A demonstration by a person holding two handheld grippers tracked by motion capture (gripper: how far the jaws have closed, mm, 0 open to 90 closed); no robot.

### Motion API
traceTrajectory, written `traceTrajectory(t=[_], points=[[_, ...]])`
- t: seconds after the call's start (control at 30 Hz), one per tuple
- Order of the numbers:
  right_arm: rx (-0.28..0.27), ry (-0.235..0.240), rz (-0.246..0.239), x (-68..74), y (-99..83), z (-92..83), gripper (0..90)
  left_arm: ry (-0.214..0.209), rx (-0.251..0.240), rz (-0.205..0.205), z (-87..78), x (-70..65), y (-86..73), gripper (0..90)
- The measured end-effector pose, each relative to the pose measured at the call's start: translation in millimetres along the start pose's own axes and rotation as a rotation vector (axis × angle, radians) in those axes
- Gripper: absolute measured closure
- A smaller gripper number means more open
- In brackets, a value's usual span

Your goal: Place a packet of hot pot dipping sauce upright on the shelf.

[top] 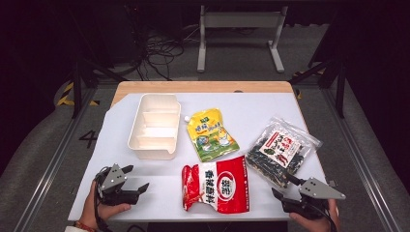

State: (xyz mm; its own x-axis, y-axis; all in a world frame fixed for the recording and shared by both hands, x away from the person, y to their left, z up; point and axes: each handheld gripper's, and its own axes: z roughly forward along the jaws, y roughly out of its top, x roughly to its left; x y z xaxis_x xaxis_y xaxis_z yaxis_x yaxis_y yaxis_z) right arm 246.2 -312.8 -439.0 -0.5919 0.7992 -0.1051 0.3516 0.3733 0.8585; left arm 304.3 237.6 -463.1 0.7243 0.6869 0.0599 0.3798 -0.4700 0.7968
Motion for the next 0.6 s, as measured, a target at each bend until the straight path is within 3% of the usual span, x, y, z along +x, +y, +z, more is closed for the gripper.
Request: traceTrajectory(t=[0.2,0.3,0.47,0.6], points=[[0.018,0.058,-0.034,9.3,0.4,-0.4,37.9,0.007,0.005,0.016,1.6,-4.3,2.6,17.3],[0.032,0.122,-0.076,20.3,2.7,-0.3,40.5,0.004,-0.001,0.017,0.8,-5.0,3.1,17.7],[0.058,0.257,-0.119,39.5,2.8,2.1,33.8,-0.004,0.000,0.020,0.0,-6.8,3.5,17.7],[0.089,0.315,-0.140,57.3,4.2,7.9,28.0,-0.006,0.005,0.024,1.0,-9.4,5.2,17.6]])
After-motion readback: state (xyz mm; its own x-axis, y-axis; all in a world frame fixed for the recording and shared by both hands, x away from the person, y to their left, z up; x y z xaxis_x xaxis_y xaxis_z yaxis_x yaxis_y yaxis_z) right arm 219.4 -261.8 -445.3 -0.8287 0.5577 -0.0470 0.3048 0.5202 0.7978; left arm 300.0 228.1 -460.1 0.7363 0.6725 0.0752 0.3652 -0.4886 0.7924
